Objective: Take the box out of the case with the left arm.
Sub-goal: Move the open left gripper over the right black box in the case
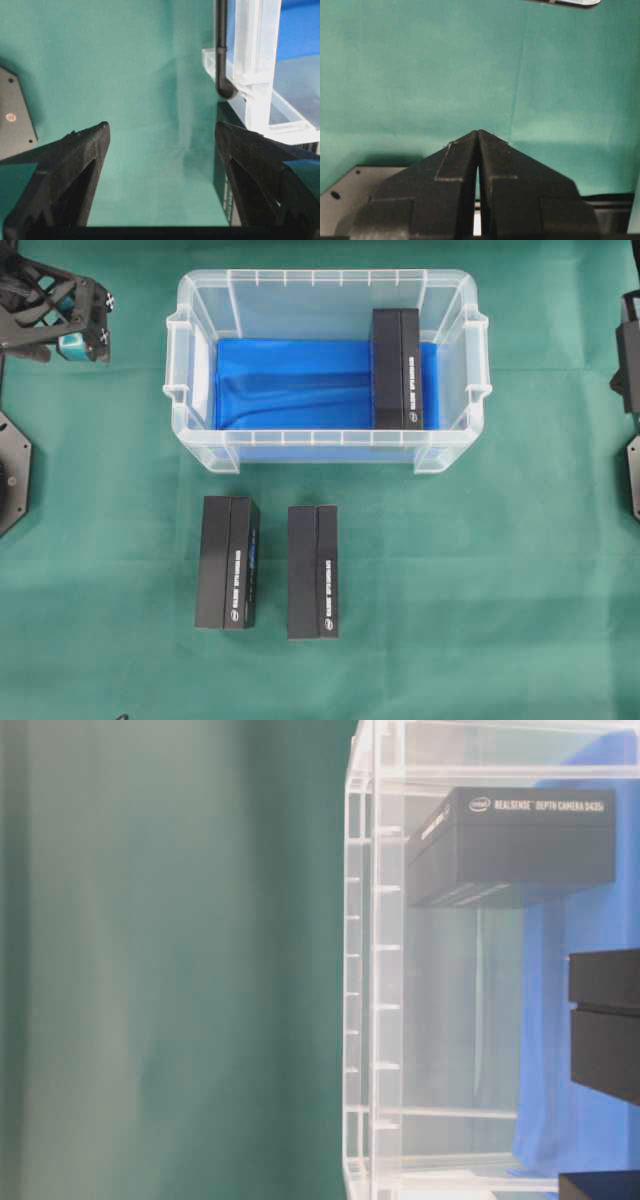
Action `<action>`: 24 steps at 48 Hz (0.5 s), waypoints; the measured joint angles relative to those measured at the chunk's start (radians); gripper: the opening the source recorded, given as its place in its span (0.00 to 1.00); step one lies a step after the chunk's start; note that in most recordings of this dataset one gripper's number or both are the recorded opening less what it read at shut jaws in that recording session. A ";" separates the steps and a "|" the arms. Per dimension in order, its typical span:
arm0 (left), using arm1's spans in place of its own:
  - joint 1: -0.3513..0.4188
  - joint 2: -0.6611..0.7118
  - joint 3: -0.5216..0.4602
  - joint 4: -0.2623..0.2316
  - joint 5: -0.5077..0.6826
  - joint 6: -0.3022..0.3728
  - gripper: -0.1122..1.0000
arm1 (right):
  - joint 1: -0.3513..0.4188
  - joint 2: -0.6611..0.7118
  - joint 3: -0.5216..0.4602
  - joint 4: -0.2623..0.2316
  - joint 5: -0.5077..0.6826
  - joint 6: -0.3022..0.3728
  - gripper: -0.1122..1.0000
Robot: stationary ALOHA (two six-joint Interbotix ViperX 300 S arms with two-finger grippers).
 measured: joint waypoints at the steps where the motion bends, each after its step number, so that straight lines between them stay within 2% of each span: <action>1: 0.000 0.000 0.000 0.000 0.000 0.002 0.97 | 0.000 0.000 0.000 0.000 -0.002 0.000 0.10; 12: 0.000 0.028 -0.005 -0.003 0.002 0.000 0.97 | 0.000 0.000 0.000 0.000 0.000 -0.002 0.10; 24: 0.002 0.104 -0.066 -0.003 -0.005 0.002 0.97 | 0.000 -0.002 0.000 0.000 0.000 0.000 0.10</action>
